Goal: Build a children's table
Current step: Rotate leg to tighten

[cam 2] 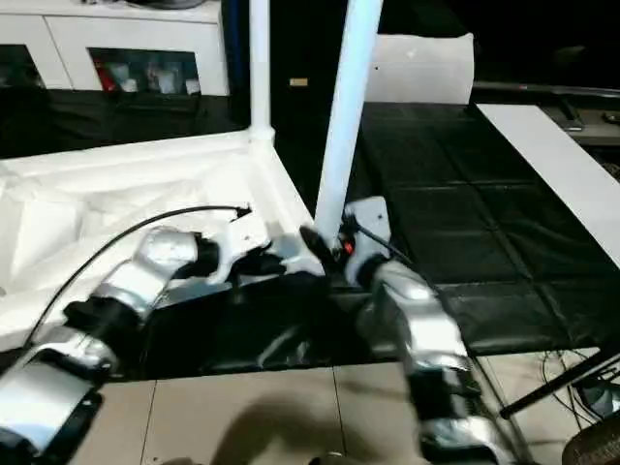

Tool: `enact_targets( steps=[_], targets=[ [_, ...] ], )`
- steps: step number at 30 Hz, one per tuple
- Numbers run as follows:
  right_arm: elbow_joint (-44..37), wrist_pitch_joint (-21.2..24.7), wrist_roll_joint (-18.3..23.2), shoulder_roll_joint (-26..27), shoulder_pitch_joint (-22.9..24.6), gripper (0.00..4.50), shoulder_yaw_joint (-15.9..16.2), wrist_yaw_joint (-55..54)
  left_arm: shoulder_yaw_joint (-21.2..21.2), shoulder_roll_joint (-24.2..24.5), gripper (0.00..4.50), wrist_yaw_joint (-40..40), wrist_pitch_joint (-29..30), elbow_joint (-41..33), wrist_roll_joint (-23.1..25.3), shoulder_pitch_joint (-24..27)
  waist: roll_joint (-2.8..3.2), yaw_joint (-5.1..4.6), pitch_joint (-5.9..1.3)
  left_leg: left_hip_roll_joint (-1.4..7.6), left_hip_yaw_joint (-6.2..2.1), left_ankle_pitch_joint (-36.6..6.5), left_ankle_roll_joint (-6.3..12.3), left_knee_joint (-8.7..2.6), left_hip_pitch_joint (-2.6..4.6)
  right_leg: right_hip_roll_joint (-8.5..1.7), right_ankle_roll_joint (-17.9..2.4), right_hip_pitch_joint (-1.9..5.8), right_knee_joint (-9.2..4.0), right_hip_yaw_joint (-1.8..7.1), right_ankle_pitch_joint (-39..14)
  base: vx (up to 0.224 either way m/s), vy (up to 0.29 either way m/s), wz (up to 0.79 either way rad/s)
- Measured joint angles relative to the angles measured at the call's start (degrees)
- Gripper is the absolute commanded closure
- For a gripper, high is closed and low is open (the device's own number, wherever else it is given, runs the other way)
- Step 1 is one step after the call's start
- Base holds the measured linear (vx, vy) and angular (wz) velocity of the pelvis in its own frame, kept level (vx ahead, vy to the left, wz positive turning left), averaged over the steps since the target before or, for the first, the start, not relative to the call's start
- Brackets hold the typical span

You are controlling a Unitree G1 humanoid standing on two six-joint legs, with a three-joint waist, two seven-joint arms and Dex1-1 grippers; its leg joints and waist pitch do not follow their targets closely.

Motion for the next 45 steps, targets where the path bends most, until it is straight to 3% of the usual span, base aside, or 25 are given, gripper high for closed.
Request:
enact_targets(
  steps=[7, 10, 11, 18, 22, 30, 36, 39, 45],
  targets=[
    [-2.36, -3.91, 1.25, -8.29, 1.18, 0.58, 5.02, 18.39, -0.97, 2.87, 4.50, -12.72, -6.33, 1.24, -2.17, 0.61, -0.01, 1.50, 0.00, -0.08, 0.04, 0.01, 0.00, 0.13, 0.04, -0.15, 0.01, 0.13, 0.02, 0.00, 0.00, 0.000, 0.000, 0.00],
    [-2.32, -3.79, 2.89, -9.45, 1.56, 0.58, 5.67, 23.73, -1.29, 3.81, 4.50, -16.12, -8.81, 2.10, -2.60, 0.44, -0.02, 1.47, 0.00, -0.07, 0.01, 0.00, 0.00, 0.13, 0.05, -0.16, 0.00, 0.13, 0.02, 0.01, 0.00, 0.000, 0.000, 0.00],
    [-2.32, -3.70, 3.22, -9.73, 1.56, 0.84, 5.86, 24.83, -1.61, 3.96, 4.50, -16.94, -9.14, 2.14, -2.61, 0.37, -0.05, 1.51, 0.00, -0.06, 0.01, 0.01, 0.00, 0.13, 0.05, -0.16, 0.01, 0.13, 0.03, 0.00, 0.00, 0.000, 0.000, 0.00],
    [-1.96, -3.30, 4.98, -12.25, 1.46, 1.35, 7.52, 32.90, -3.03, 5.04, 4.50, -23.09, -12.13, 2.66, -2.62, -0.30, -0.12, 2.10, 0.03, -0.06, 0.04, 0.00, 0.01, 0.13, 0.03, -0.16, 0.02, 0.13, 0.02, -0.02, -0.01, 0.000, 0.000, 0.00],
    [-1.42, -3.31, 4.99, -13.04, 1.15, 1.79, 9.05, 36.28, -3.71, 5.20, 4.50, -25.75, -14.09, 3.78, -2.54, -1.00, -0.17, 3.04, 0.03, -0.05, 0.08, 0.00, 0.01, 0.14, 0.04, -0.16, 0.03, 0.12, 0.03, -0.02, -0.01, 0.000, 0.000, 0.00],
    [-0.14, -3.11, 4.97, -13.50, -0.12, 2.38, 9.70, 38.73, -4.26, 5.25, 4.50, -27.42, -15.44, 4.51, -2.54, -1.57, -0.25, 3.25, 0.02, -0.05, 0.08, 0.00, 0.01, 0.15, 0.03, -0.18, 0.03, 0.12, 0.04, -0.04, -0.02, 0.000, 0.000, 0.00],
    [-0.56, -1.86, 5.07, -13.49, -0.17, 2.53, 9.73, 38.88, -4.02, 5.11, 4.50, -27.89, -15.76, 5.11, -2.68, -1.73, -0.26, 3.31, 0.02, -0.05, 0.08, 0.00, 0.01, 0.15, 0.03, -0.18, 0.05, 0.13, 0.05, -0.04, -0.03, 0.000, 0.000, 0.00],
    [-2.22, 0.75, 5.22, -12.72, 0.29, 2.53, 9.23, 37.23, -3.31, 4.68, 4.50, -27.50, -13.43, 4.80, -3.07, -1.69, -0.26, 3.33, 0.02, -0.05, 0.09, 0.01, 0.00, 0.14, 0.04, -0.18, 0.05, 0.13, 0.08, -0.05, -0.03, 0.000, 0.000, 0.00],
    [-4.53, 6.65, 3.21, -8.58, 1.32, 2.53, 6.55, 23.62, -1.67, 3.88, 4.50, -19.43, -4.43, 2.70, -1.77, -1.28, -0.28, 2.60, 0.00, -0.06, 0.02, 0.04, -0.05, 0.20, 0.16, -0.18, 0.32, 0.24, 0.12, 0.00, -0.13, 0.000, 0.000, 0.00]
  ],
)
